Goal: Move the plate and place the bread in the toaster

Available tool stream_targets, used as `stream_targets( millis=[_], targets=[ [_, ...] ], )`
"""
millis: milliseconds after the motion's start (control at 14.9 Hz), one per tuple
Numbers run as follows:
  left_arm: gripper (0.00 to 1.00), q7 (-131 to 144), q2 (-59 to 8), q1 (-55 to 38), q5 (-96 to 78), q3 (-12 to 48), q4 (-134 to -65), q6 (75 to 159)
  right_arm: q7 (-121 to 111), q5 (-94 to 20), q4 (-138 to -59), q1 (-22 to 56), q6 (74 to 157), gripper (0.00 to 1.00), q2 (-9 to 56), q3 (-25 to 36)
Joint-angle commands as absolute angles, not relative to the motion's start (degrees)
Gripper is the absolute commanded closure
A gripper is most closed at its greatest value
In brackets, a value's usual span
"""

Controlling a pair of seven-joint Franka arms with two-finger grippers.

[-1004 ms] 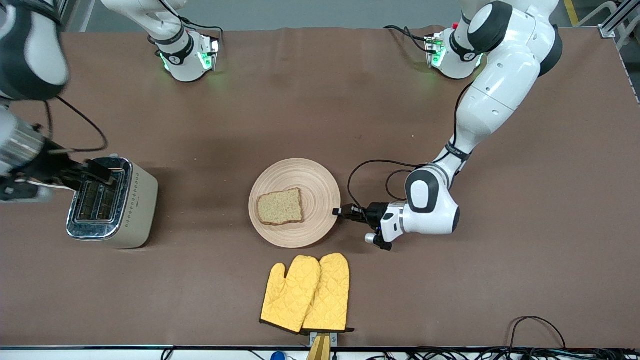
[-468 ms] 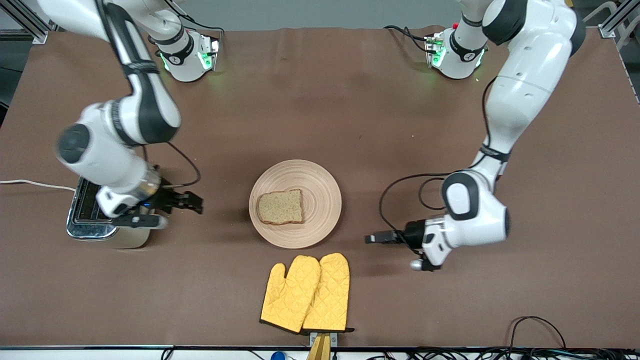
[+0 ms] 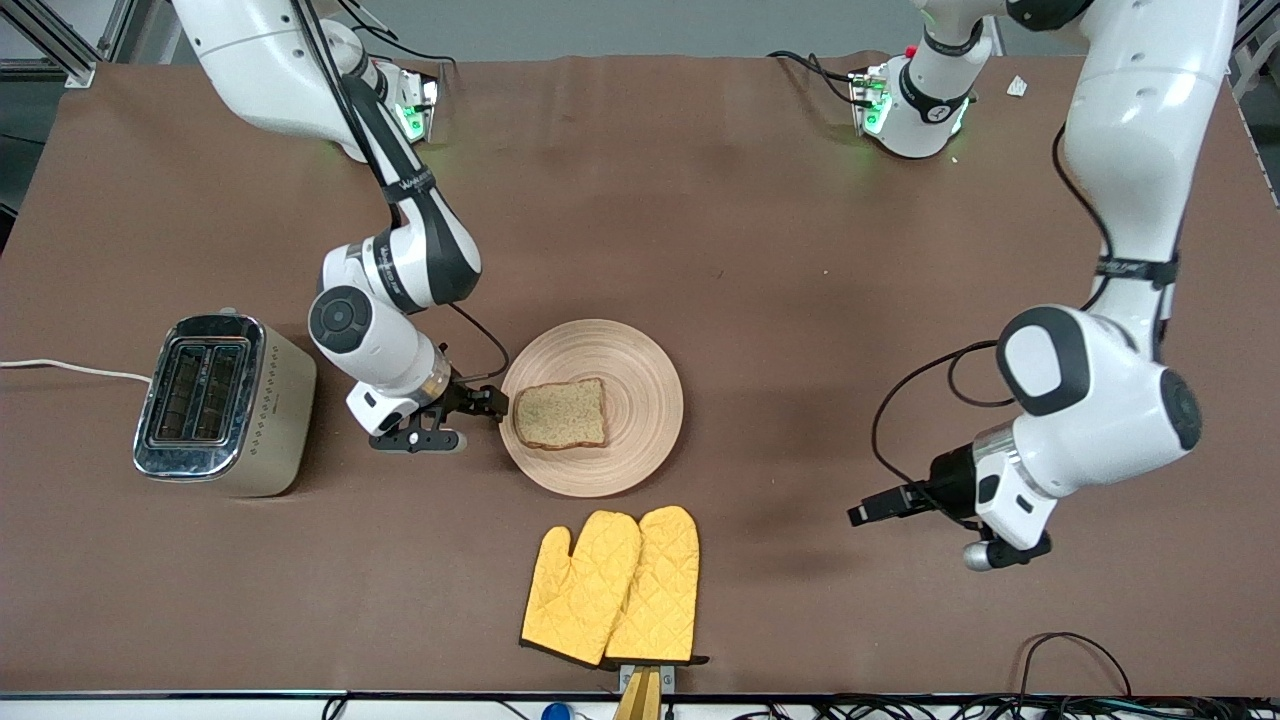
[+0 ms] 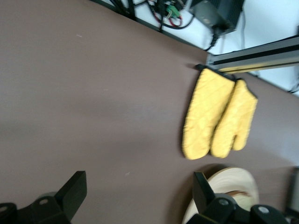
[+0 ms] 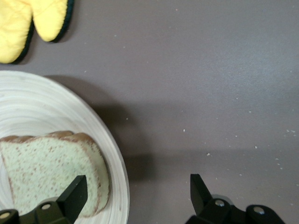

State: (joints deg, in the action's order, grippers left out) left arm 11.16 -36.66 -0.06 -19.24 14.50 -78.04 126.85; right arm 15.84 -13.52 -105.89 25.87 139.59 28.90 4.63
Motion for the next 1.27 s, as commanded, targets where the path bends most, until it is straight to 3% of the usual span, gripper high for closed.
stream_targets(
  millis=[0, 268, 468, 669, 1004, 1204],
  targets=[
    [0.00, 14.8, -29.3, -0.9, -5.1, 13.5, -80.0, 118.2, 15.8, -18.2, -104.4, 26.4, 139.4, 0.17, 29.1, 4.8],
    [0.00, 14.2, -20.4, -0.4, 2.6, 13.6, -80.0, 104.9, 15.6, -18.0, -102.2, 28.6, 139.6, 0.30, 30.7, 4.9],
    [0.00, 13.2, -14.0, 1.4, 2.5, 13.3, -80.2, 100.7, 15.5, -17.5, -101.1, 31.4, 139.7, 0.34, 32.1, 5.0],
    [0.00, 6.6, -7.9, 1.0, 2.5, 9.8, -81.0, 93.2, 15.6, -17.1, -101.4, 31.0, 140.4, 0.43, 32.3, 5.0],
    [0.00, 3.3, 2.4, 1.5, 2.4, 8.8, -90.9, 91.4, 15.0, -12.6, -101.9, 31.2, 141.2, 0.45, 32.9, 5.2],
    [0.00, 4.1, 4.4, 1.3, 2.0, 8.8, -92.1, 90.2, 15.5, -12.2, -102.3, 31.3, 141.1, 0.45, 33.3, 5.1]
  ],
)
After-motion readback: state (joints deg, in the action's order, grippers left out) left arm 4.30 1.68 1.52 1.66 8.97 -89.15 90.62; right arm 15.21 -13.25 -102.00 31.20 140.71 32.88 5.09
